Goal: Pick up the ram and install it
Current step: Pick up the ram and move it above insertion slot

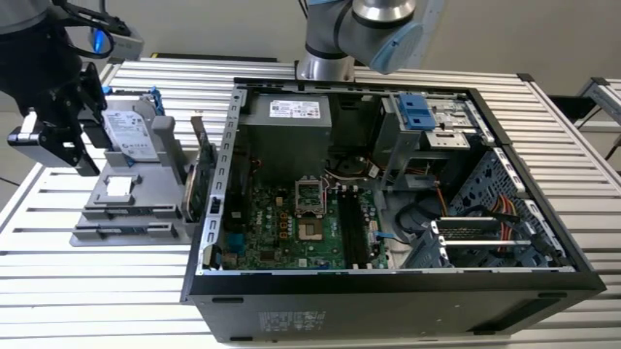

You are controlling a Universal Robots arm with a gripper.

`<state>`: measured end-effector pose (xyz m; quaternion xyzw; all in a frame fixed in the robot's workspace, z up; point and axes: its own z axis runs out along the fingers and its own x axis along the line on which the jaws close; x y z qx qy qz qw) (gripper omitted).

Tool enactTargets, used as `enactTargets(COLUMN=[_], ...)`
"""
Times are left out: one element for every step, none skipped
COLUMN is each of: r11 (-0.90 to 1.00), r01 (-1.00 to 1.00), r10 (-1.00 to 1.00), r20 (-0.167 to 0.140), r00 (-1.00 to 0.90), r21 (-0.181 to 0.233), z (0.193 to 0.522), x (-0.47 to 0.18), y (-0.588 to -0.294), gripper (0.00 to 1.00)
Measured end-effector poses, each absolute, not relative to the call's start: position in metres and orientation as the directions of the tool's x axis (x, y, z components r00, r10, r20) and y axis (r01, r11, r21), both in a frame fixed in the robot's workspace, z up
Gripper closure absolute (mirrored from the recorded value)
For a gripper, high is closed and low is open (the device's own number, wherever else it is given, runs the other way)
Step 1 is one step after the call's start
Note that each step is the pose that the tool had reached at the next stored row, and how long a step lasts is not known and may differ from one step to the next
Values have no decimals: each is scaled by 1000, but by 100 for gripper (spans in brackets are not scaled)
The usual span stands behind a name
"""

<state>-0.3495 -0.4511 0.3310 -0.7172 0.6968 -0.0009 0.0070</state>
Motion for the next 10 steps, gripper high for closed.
enactTargets(r11=[-29, -29, -29, -29, -29, -29, -29, -29, -29, -29], r01=[-1000, -1000, -1000, -1000, -1000, -1000, -1000, -1000, -1000, -1000], r10=[-1000, -1000, -1000, -1000, -1000, -1000, -1000, -1000, -1000, -1000], r20=[-8, -8, -8, -8, -8, -8, -7, -7, -7, -7], r00=[29, 29, 29, 29, 29, 29, 29, 29, 29, 29], r21=[-11, -11, -11, -11, -11, -11, -11, -11, -11, -11], z=[331, 330, 330, 329, 329, 328, 328, 327, 326, 326], x=[-349, -349, -349, -349, -349, -349, -349, -349, -349, -349], y=[-451, -451, -451, -451, -451, -451, -451, -451, -451, -451], gripper=[0, 0, 0, 0, 0, 0, 0, 0, 0, 0])
